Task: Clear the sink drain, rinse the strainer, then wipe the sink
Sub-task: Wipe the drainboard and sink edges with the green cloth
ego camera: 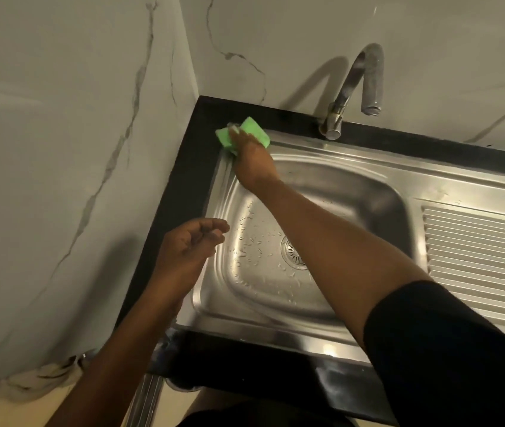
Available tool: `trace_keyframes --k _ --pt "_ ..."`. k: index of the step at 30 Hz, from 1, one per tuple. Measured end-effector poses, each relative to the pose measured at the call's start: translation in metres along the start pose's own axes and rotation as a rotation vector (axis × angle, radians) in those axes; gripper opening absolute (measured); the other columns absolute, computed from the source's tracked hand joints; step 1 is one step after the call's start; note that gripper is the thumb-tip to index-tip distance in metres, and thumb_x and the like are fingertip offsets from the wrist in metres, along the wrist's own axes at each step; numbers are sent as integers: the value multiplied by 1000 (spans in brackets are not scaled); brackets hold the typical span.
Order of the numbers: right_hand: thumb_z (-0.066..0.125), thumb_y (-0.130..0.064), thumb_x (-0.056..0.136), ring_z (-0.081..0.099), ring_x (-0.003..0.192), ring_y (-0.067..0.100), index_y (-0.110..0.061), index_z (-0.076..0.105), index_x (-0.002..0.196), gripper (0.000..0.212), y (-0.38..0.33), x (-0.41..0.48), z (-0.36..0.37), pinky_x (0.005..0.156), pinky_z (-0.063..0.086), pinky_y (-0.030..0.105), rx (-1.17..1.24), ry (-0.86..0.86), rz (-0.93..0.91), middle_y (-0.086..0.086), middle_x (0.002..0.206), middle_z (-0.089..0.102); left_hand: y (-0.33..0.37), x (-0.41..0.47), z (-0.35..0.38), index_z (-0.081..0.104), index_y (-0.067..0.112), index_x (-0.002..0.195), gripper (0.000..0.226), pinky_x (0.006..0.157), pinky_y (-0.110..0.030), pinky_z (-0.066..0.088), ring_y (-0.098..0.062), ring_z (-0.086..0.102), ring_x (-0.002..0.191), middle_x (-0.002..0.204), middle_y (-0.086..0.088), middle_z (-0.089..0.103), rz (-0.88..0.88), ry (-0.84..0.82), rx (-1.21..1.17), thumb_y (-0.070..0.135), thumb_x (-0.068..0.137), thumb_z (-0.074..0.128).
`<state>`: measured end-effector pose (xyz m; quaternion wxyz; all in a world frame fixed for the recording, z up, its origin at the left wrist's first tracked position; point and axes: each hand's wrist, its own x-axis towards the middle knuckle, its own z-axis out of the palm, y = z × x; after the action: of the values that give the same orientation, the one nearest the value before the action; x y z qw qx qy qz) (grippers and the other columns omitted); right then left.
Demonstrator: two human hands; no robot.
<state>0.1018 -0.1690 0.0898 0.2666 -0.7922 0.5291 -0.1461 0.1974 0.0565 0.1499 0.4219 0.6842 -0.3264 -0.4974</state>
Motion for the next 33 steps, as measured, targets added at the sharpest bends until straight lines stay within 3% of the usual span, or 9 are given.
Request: trace_keyframes --k 5,12,15,17,21,25,28,31,33 --pt "54 -15 106 51 143 37 -23 46 157 53 -7 -10 16 115 43 47 -47 -121 -4 13 163 44 0 -5 -19 80 34 107 18 105 -45 59 -14 76 113 115 10 81 38 62 -12 24 101 66" --pt "53 3 98 45 150 30 -23 43 160 68 -18 -144 30 122 39 35 73 -286 -189 7 169 37 9 -5 -21 82 31 103 21 104 -51 59 -23 77 111 112 0 83 108 99 -47 19 100 65" --pt "57 -3 100 46 147 30 -13 52 154 55 -25 -204 38 121 7 9 101 -350 -289 14 160 49 15 -6 -14 81 28 103 22 105 -52 58 -29 76 114 113 -4 82 101 96 -75 12 101 66" --pt "59 -3 100 34 155 32 -3 55 149 49 -30 -231 39 122 -6 12 64 -459 -426 19 159 48 19 -7 -8 80 24 107 21 107 -50 58 -29 75 117 114 -5 82 92 74 -80 10 101 65" --pt "55 -7 100 27 159 26 -11 49 156 56 -24 -258 36 131 15 39 -53 -601 -487 13 167 40 22 -11 8 77 12 118 20 106 -50 56 -29 74 119 119 -7 80 99 18 -62 10 102 64" --pt "59 -8 101 57 138 29 -17 65 142 42 -6 -253 5 118 43 41 125 -713 -381 10 150 62 22 -17 20 77 15 117 20 103 -46 58 -27 76 115 118 -5 80 110 -24 -46 10 104 62" --pt "60 4 99 70 120 32 -16 75 124 36 16 -233 -26 109 51 37 363 -582 -195 18 130 73 17 -24 24 78 21 109 22 95 -42 60 -27 77 106 111 -4 82 117 -4 -79 8 104 62" --pt "62 2 98 73 101 26 -8 73 129 34 31 -184 -50 94 57 38 457 -361 54 8 115 76 9 -33 23 79 21 105 24 83 -33 60 -22 77 91 101 -2 84 99 29 -110 4 103 61" --pt "63 -6 101 73 96 21 -13 70 134 34 25 -139 -59 89 59 38 426 -183 94 4 113 76 0 -42 18 78 21 105 24 80 -31 59 -18 77 86 99 -1 84 79 48 -102 4 103 61"
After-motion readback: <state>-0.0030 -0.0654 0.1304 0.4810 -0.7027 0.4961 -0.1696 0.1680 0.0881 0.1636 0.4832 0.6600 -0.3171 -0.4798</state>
